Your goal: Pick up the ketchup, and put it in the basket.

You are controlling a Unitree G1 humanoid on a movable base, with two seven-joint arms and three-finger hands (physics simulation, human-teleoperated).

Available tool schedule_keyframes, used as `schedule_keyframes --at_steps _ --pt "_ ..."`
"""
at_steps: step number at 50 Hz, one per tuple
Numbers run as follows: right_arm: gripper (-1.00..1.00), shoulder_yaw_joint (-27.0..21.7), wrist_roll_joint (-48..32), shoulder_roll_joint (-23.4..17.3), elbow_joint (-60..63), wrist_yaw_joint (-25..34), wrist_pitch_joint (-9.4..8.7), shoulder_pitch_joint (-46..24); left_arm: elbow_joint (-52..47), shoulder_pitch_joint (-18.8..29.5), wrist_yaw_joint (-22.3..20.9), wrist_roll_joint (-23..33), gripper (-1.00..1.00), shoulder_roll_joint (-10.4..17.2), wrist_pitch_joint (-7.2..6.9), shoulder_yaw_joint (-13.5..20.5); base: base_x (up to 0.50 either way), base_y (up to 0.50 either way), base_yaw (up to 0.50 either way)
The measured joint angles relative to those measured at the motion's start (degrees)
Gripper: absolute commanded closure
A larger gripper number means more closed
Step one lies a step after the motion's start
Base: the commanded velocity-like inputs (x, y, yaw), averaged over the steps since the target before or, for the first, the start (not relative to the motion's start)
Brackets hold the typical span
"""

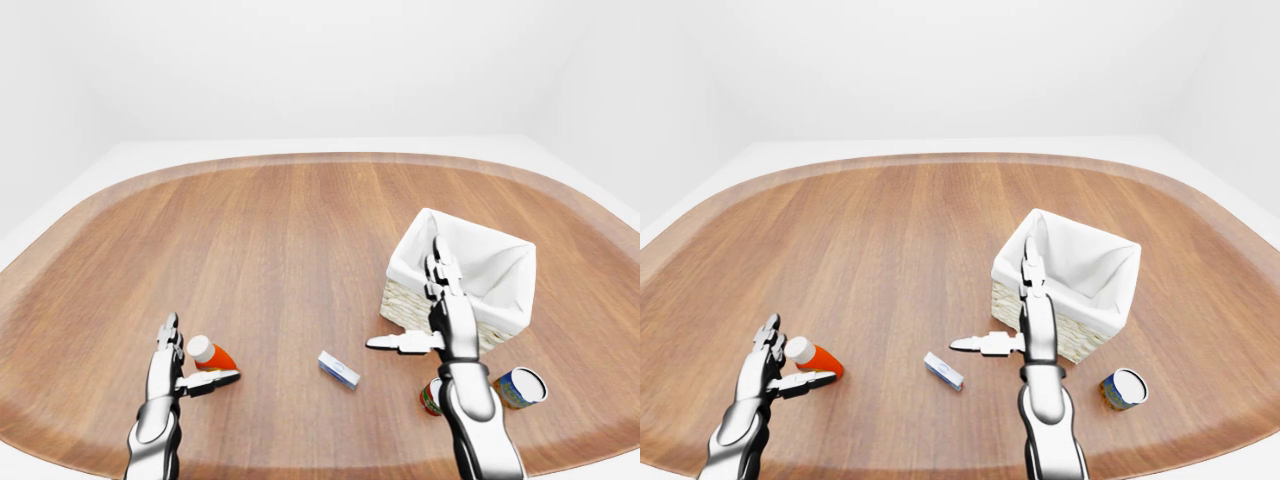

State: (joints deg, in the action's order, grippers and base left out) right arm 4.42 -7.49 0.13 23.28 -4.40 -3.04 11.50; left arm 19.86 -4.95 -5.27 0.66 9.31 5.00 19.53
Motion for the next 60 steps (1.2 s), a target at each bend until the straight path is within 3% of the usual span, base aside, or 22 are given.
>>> schedule_keyframes --at_steps 3,5,6,7,38,52,60 --pt "-1.0 0.0 0.0 0.0 0.0 0.0 0.0 0.0 1.3 0.4 0.3 -0.1 -1.0 0.2 0.0 -0.6 0.0 0.0 0.0" --pt "-1.0 0.0 0.0 0.0 0.0 0.0 0.03 0.0 1.8 0.6 0.3 -0.3 -0.22 0.3 0.0 -0.9 0.0 0.0 0.0" --pt "-1.0 0.0 0.0 0.0 0.0 0.0 0.04 0.0 2.0 0.7 0.2 -0.4 0.89 0.4 0.0 -1.1 0.0 0.0 0.0" --pt "-1.0 0.0 0.0 0.0 0.1 0.0 0.04 0.0 2.2 0.7 0.1 -0.5 0.93 0.4 0.0 -1.2 0.0 0.0 0.0" --pt "-1.0 0.2 0.0 -0.1 0.8 0.1 0.04 0.5 5.7 2.8 0.4 -2.6 0.92 1.4 0.0 -3.7 0.0 0.0 0.0" --pt "-1.0 0.1 0.0 -0.1 1.6 0.2 -0.28 0.8 -4.7 0.5 -1.3 3.0 0.93 -1.3 0.0 -5.2 0.0 0.0 0.0" --pt "-1.0 0.0 0.1 -0.1 2.0 0.3 -0.39 0.9 -13.8 0.2 -2.6 2.3 0.93 -3.4 -0.06 -6.7 0.0 0.0 0.0"
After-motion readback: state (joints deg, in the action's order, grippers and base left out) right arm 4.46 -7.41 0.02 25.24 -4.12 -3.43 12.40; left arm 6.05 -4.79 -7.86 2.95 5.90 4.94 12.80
